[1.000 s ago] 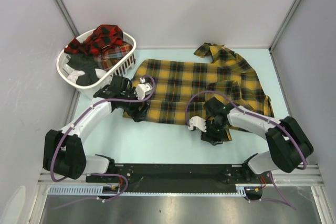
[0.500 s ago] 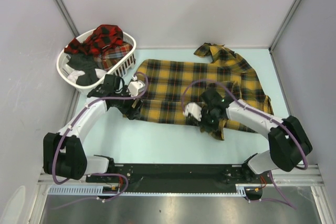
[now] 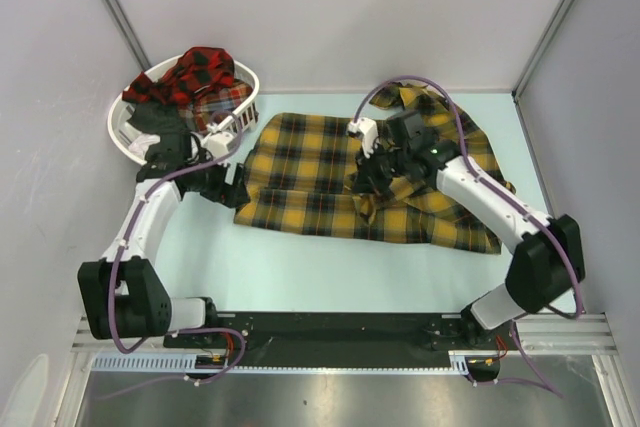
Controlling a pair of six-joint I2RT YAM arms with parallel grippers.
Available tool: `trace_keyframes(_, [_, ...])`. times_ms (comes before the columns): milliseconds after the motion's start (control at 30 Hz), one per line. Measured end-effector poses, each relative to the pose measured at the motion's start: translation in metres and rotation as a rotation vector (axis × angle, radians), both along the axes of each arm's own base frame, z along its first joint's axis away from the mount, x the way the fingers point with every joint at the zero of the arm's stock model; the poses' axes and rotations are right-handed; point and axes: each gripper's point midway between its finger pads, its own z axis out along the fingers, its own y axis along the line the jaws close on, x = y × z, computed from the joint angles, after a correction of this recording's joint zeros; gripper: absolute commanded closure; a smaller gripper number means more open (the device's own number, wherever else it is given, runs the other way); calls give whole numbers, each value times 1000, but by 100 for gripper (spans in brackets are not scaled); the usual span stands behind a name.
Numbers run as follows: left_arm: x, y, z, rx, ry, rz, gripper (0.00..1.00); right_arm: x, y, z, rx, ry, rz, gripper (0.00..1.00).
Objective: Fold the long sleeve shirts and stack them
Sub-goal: Fold the shirt
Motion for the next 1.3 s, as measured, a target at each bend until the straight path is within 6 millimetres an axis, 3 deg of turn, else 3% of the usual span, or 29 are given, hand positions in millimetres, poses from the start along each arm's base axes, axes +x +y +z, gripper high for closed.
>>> trace_keyframes(233, [5,11,4,-83,33,80,9,34,58,4,131,76,-86,100])
trace_keyframes(600, [2,3,8,-151,65,95,9,37,128,8,279,179,-180,100])
trace_keyframes(733, [0,-2,15,-213,65,87,7,46,148,26,354,181,-208,100])
trace_keyframes(900, [-9,-20,30,-334,17,52,5,55,157,38,413,186,-236,100])
trace_keyframes(1033, [-18,-34,30,-381,3,37,5,59,160,26,409,216,-252,100])
trace_keyframes(1233, [-15,-40,16,-388,23,77,5,63,165,-12,362,274,-261,100])
trace_keyframes(1300, [-9,-36,14,-371,11,106,6,64,168,-25,351,291,-257,90])
